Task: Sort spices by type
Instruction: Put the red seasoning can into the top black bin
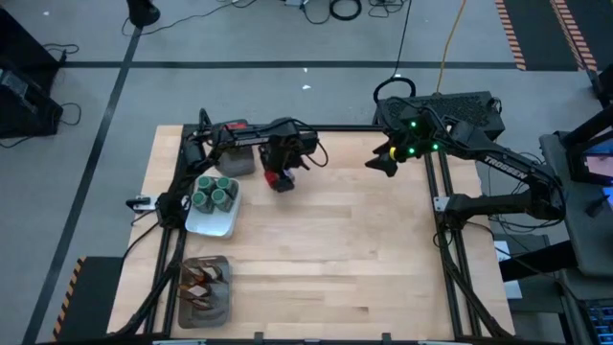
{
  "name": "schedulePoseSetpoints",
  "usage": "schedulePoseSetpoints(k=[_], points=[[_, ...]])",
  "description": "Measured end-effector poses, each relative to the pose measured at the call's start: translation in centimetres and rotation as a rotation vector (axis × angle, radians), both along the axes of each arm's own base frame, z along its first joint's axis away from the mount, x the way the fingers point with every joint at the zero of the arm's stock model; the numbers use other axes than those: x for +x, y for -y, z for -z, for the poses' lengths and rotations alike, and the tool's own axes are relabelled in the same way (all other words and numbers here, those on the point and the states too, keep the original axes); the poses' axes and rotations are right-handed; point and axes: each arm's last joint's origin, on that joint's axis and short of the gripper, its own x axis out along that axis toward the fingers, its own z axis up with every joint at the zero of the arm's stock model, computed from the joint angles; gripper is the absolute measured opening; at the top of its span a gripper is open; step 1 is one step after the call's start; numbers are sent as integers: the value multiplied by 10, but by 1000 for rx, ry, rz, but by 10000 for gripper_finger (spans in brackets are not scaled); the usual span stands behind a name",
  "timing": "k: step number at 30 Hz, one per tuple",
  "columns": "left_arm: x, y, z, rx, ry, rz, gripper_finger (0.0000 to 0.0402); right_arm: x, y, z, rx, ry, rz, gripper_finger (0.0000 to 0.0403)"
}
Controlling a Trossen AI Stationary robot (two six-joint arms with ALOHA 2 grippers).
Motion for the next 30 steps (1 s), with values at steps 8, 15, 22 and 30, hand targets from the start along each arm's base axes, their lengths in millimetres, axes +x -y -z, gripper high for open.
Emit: schedulePoseSetpoints(k=[8, 15, 22, 30], points=[[2, 14, -3, -198, 20, -74, 325, 1, 1, -2, -13, 19, 0, 315], [10, 29, 10, -232, -20, -70, 324, 1, 1, -2, -12, 19, 0, 315], [15, 43, 10, -219, -53, -133, 323, 1, 1, -2, -12, 20, 0, 315], [21, 67, 9, -256, -55, -105, 323, 2, 0, -2, -5, 22, -3, 315]])
